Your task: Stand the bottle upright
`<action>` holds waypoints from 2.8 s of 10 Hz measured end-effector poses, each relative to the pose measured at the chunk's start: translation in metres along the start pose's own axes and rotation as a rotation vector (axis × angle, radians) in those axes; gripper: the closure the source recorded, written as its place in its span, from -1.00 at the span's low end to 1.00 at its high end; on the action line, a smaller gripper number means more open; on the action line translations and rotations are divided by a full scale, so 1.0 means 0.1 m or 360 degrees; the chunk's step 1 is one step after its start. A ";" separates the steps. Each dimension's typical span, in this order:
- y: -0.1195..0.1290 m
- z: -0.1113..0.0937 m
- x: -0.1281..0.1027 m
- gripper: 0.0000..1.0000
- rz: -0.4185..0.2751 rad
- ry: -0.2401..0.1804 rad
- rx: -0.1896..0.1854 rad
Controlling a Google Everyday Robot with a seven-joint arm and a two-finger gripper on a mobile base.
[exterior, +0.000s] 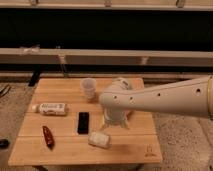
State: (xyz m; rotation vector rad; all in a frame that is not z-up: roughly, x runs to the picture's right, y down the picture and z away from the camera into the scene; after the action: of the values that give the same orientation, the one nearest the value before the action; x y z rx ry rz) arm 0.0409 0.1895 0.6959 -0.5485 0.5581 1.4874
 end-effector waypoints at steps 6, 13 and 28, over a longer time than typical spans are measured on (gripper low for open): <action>0.62 -0.01 -0.06 -0.60 -0.0474 -0.0053 0.0019; 2.06 0.00 -0.33 -0.60 -0.1258 -0.0076 -0.0099; 3.51 0.34 -1.36 -0.60 -0.1769 -0.0305 -0.0068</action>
State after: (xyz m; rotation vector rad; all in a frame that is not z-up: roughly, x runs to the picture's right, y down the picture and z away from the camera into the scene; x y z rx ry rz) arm -0.3114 0.1125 0.8106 -0.5927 0.0142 0.4766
